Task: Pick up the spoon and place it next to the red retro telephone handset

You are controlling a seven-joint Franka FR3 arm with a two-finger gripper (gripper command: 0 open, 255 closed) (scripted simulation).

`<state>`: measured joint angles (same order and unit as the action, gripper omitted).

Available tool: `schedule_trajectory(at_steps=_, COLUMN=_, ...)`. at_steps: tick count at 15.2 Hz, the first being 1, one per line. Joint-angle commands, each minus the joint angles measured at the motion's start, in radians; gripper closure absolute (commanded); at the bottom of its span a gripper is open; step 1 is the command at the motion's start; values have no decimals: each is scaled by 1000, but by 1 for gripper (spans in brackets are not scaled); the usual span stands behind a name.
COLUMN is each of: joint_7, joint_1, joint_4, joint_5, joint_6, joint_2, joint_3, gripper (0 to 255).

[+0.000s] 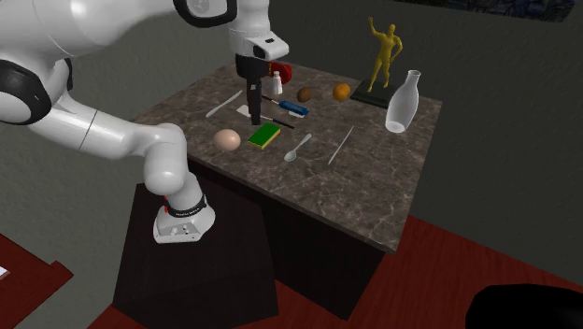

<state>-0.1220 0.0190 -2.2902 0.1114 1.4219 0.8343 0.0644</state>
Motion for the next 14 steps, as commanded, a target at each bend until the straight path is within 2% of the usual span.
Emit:
schedule_trajectory(at_steps=1, joint_7=0, joint_1=0, joint_4=0, joint_5=0, joint_6=0, joint_2=0, joint_3=0, gripper=0)
schedule_trajectory(at_steps=7, joint_7=106, joint_1=70, joint_4=-147, joint_5=-27, joint_6=242, joint_2=-43, joint_3=41, gripper=0)
schedule_trajectory(at_steps=14, joint_7=246, joint_1=164, joint_4=-260, joint_5=-75, joint_6=530, joint_2=-160, joint_3=85, gripper=0)
